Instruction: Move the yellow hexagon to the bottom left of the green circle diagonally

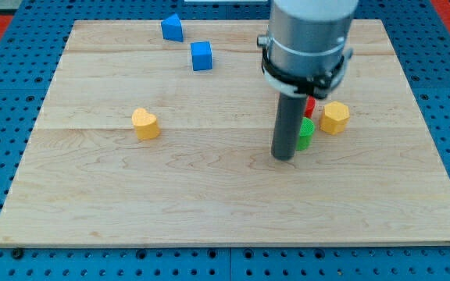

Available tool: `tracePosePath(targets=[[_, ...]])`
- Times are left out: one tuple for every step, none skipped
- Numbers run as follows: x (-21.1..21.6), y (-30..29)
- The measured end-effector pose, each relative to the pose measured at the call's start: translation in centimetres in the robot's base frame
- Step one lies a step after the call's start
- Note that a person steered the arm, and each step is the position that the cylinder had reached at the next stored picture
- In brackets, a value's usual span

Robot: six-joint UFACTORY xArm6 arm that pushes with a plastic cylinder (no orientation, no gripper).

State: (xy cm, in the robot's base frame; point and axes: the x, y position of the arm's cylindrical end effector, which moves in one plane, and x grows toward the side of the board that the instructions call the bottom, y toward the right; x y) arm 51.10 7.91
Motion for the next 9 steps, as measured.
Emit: tracePosePath(targets=[[0.4,5.3],[-2.1,11.7],[-6.2,17.6],[-10.9,17.8],[-11.0,13.9],[-11.7,9.6],[-11.0,8.4],[-7.5,9.5],[-4.2,10.3]])
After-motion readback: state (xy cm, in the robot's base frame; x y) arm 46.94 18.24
